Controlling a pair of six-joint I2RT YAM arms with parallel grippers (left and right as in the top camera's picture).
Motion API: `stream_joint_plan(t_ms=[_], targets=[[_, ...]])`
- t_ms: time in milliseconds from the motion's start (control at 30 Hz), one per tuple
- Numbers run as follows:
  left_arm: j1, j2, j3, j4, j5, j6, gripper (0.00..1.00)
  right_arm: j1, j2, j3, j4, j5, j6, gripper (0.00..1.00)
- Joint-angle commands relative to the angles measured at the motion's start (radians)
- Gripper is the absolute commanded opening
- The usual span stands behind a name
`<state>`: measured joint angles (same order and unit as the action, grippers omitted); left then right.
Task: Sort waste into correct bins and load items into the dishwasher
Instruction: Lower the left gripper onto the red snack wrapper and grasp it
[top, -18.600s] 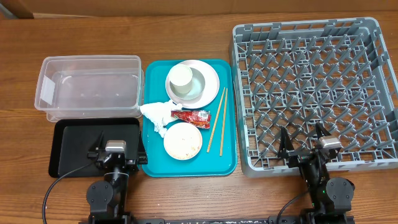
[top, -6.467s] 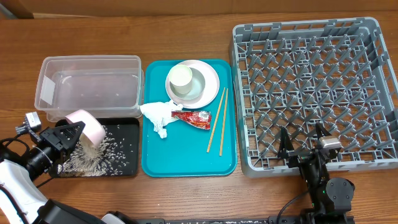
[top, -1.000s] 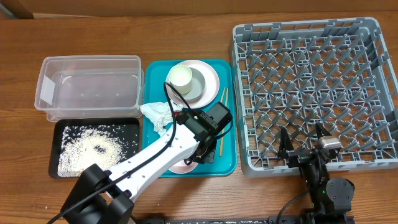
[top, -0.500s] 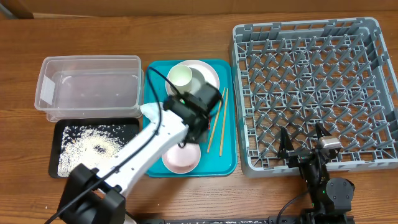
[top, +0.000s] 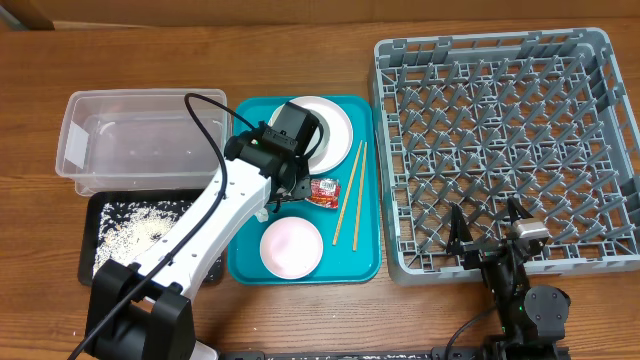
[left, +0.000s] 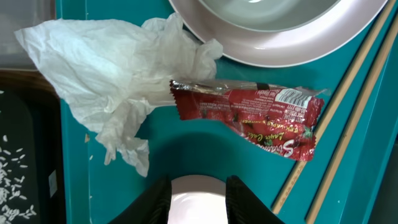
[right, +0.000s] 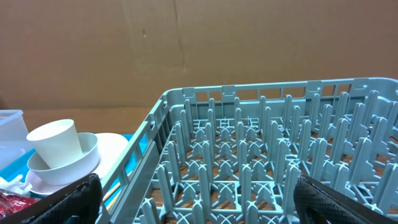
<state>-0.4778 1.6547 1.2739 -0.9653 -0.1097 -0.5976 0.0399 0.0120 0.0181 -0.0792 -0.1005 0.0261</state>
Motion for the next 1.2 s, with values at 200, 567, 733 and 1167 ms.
stream_joint_plan(t_ms=[200,567,733,1167], targets=[[-0.005,0.01,-0.035,0.051,0.007,-0.251,0.33,-0.003,-0.009,-0.01,0.005,-0.002,0.001,1.0],[-0.035,0.01,-0.099,0.106,0.003,-0.551,0.35,-0.003,-0.009,-0.01,0.005,-0.002,0.001,1.0],[-0.055,0.01,-0.133,0.177,0.003,-0.567,0.37,-0.003,-0.009,-0.01,0.005,-0.002,0.001,1.0],[-0.074,0.01,-0.18,0.24,-0.003,-0.606,0.34,-0.003,-0.009,-0.01,0.005,-0.002,0.001,1.0]])
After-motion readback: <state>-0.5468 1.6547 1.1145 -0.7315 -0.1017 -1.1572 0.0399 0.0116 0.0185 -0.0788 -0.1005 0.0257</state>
